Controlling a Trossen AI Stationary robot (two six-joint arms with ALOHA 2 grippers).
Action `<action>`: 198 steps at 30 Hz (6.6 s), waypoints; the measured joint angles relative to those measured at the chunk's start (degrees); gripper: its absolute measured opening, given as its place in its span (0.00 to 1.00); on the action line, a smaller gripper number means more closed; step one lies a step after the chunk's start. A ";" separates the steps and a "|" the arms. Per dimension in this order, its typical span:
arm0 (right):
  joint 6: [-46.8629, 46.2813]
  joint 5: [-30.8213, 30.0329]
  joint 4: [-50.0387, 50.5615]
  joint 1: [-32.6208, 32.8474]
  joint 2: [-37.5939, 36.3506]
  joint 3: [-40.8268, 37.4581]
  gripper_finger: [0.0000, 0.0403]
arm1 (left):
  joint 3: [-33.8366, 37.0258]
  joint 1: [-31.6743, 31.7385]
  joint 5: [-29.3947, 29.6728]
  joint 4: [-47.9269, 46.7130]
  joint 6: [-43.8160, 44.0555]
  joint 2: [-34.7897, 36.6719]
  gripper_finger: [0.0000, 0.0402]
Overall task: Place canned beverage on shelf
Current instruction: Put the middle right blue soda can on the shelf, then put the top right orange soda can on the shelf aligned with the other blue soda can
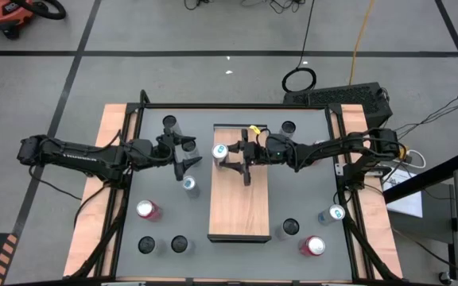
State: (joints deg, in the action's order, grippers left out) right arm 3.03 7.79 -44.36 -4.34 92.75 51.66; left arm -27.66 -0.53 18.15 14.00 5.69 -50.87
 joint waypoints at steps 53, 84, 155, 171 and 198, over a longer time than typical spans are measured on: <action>-4.42 -6.31 15.95 1.83 -6.70 0.07 0.69 | -0.02 -0.92 -1.68 -0.22 -0.11 -0.02 0.90; -24.53 -27.11 64.29 23.42 -27.53 0.03 0.69 | -0.02 -11.46 1.77 0.18 5.49 -0.24 0.90; -13.60 -14.98 112.02 -30.65 -28.76 -3.35 0.79 | -0.02 -11.50 3.39 2.23 2.99 -3.23 0.90; -13.17 -11.39 112.07 -31.23 -28.69 -3.65 0.59 | -0.02 -11.50 3.39 2.19 2.93 -3.23 0.90; -21.68 -2.10 116.98 -9.62 -37.50 29.63 0.58 | -0.02 -11.44 8.36 10.20 -1.92 -3.23 0.90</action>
State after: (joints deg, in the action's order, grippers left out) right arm -18.65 5.69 72.62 -13.96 55.25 81.29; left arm -27.68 -11.97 26.51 24.20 3.78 -54.11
